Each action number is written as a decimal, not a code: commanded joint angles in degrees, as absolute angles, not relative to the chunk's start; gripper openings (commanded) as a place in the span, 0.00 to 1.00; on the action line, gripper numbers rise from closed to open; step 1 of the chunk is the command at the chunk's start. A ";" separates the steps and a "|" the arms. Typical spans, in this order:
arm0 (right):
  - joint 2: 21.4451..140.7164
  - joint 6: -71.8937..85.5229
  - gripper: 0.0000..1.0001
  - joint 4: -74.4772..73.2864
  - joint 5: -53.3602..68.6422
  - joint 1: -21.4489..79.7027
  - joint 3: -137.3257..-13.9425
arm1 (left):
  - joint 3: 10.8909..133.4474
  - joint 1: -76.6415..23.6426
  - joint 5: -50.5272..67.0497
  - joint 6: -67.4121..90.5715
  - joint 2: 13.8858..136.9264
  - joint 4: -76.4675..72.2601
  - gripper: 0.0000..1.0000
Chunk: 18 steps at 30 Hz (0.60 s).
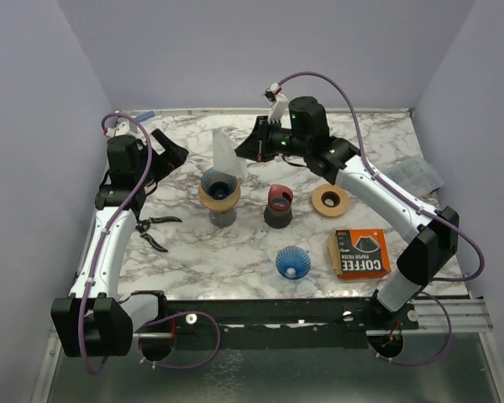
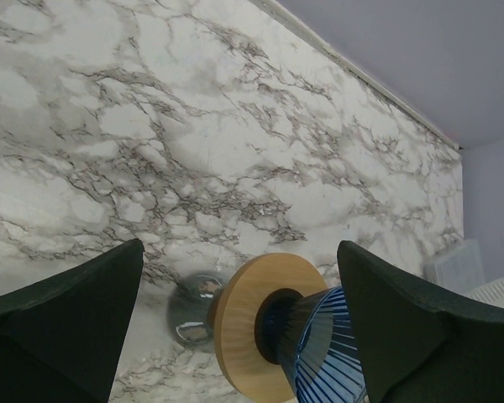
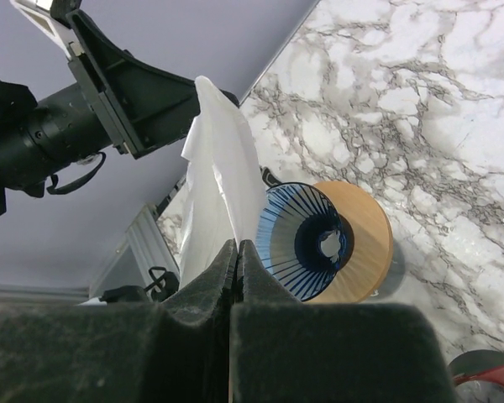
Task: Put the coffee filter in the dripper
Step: Place the coffee filter in the coffee dripper.
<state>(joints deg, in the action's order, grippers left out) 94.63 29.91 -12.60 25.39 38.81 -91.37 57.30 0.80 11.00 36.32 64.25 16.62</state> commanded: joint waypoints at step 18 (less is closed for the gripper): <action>105.91 23.85 0.00 -31.60 5.03 47.76 -104.74 | 56.82 1.10 19.22 41.18 63.05 15.12 0.99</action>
